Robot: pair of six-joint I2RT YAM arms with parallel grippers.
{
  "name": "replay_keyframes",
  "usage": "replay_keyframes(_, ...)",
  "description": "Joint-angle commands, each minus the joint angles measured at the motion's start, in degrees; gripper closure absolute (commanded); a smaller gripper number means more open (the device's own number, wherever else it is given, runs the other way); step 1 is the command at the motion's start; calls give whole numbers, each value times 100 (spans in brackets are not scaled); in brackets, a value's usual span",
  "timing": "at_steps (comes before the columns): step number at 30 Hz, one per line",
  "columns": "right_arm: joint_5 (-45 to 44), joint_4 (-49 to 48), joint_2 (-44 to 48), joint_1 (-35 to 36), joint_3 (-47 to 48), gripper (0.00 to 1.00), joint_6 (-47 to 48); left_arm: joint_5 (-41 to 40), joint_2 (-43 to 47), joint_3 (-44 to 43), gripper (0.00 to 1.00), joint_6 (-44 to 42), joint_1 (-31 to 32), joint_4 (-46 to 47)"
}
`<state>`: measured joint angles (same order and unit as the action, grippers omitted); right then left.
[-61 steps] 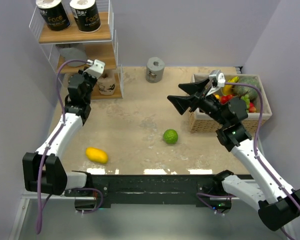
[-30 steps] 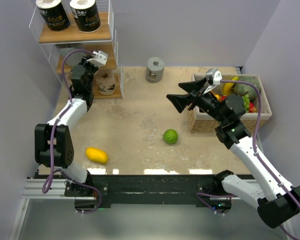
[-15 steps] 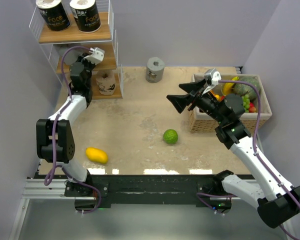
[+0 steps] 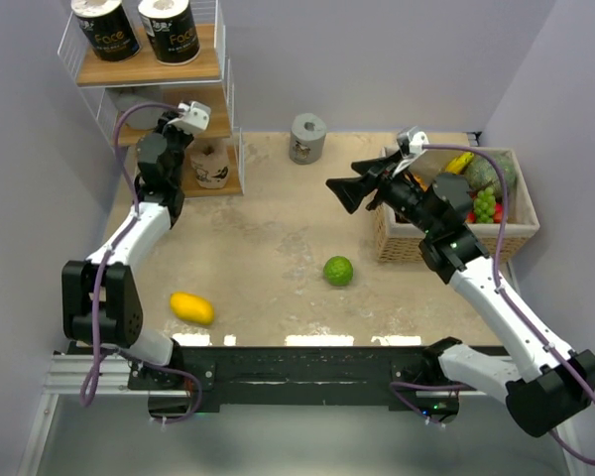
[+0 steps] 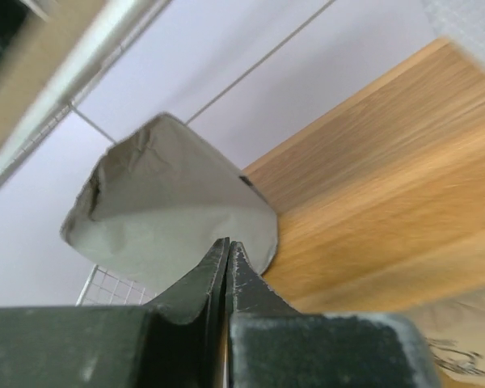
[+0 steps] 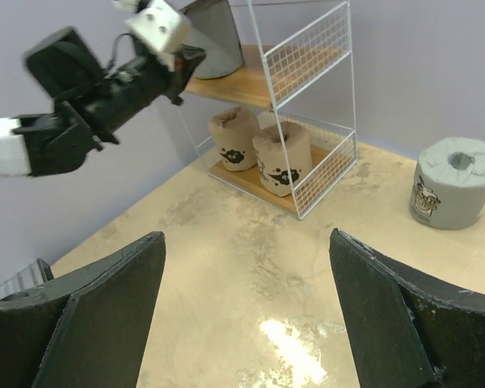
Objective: Place and organize the paper towels onto the shelf
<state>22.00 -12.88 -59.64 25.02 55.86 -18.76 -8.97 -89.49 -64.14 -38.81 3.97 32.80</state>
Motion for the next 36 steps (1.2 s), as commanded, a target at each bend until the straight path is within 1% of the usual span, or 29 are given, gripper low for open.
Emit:
replay_keyframes(1, -538, 277, -171, 21, 443, 14, -294, 1, 818, 270, 77, 811, 183, 52)
replay_keyframes(3, -889, 435, -346, 12, 531, 14, -426, -8, 1152, 323, 63, 1407, 183, -281)
replay_keyframes(4, -1038, 549, -408, 12, 601, 14, -548, 70, 1267, 349, 45, 1568, 183, -396)
replay_keyframes(6, -1380, 917, -723, 21, 907, 14, -593, 263, 1609, 411, 29, 1971, 183, -747)
replay_keyframes(7, -1461, 1032, -838, 21, 1023, 14, -611, 595, 1732, 428, 14, 2078, 183, -888)
replay_keyframes(8, -1523, 1129, -987, 12, 1137, 14, -611, 746, 1968, 437, 0, 2166, 183, -1211)
replay_keyframes(10, -1663, 1271, -1346, 12, 1454, 14, -611, 1106, 2224, 499, 0, 2552, 183, -1494)
replay_keyframes(11, -1733, 1271, -1462, 21, 1550, 14, -611, 1178, 2487, 534, 0, 2693, 192, -1696)
replay_keyframes(12, -1795, 1419, -1585, 21, 1769, 14, -620, 1248, 2629, 656, 0, 3060, 183, -1758)
replay_keyframes(14, -1971, 1481, -2024, 12, 2007, 14, -628, 1599, 3075, 876, 0, 3343, 192, -1829)
replay_keyframes(16, -2050, 1499, -2340, 12, 2359, 14, -524, 1854, 3367, 1271, 0, 3809, 183, -1821)
replay_keyframes(17, -2077, 1499, -2673, 12, 2473, 14, -462, 1890, 3647, 1516, 0, 4080, 192, -1873)
replay_keyframes(19, -2190, 1605, -2991, 21, 2912, 15, -252, 1734, 3903, 1728, 0, 4319, 183, -1970)
replay_keyframes(20, -2191, 1657, -3367, 21, 3087, 15, -155, 1567, 4131, 1903, 0, 4607, 183, -2074)
replay_keyframes(21, -2278, 1788, -3536, 21, 3446, 15, -58, 1400, 4255, 2001, 0, 4758, 192, -2119)
replay_keyframes(22, -2331, 1868, -3755, 21, 3650, 15, 99, 981, 4369, 2054, 0, 4934, 192, -2224)
replay_keyframes(23, -2436, 1964, -4105, 21, 3843, 15, 179, 811, 4544, 2124, 0, 5275, 192, -2477)
replay_keyframes(24, -2481, 2104, -4309, 38, 4219, 15, 250, 688, 4607, 2142, 0, 5330, 192, -2584)
replay_keyframes(25, -2507, 2158, -4467, 30, 4397, 15, 381, 739, 4668, 2125, 0, 5374, 192, -2916)
replay_keyframes(27, -2543, 2185, -4932, 38, 4837, 16, 496, 1001, 4634, 2002, 0, 5533, 192, -3243)
replay_keyframes(28, -2551, 2168, -5074, 30, 4960, 16, 566, 1133, 4608, 1984, 0, 5577, 192, -3636)
replay_keyframes(29, -2595, 2159, -5241, 38, 5214, 16, 576, 1117, 4608, 2010, 0, 5716, 192, -3736)
replay_keyframes(31, -2893, 2185, -5680, 30, 5514, 16, 480, 1091, 4764, 2185, 0, 5657, 192, -3772)
replay_keyframes(32, -2981, 2194, -5830, 30, 5672, 16, 427, 1021, 4853, 2413, 0, 5621, 210, -3702)
replay_keyframes(36, -3333, 2237, -6612, 30, 6663, 16, 93, 915, 5029, 2336, 0, 5569, 376, -3781)
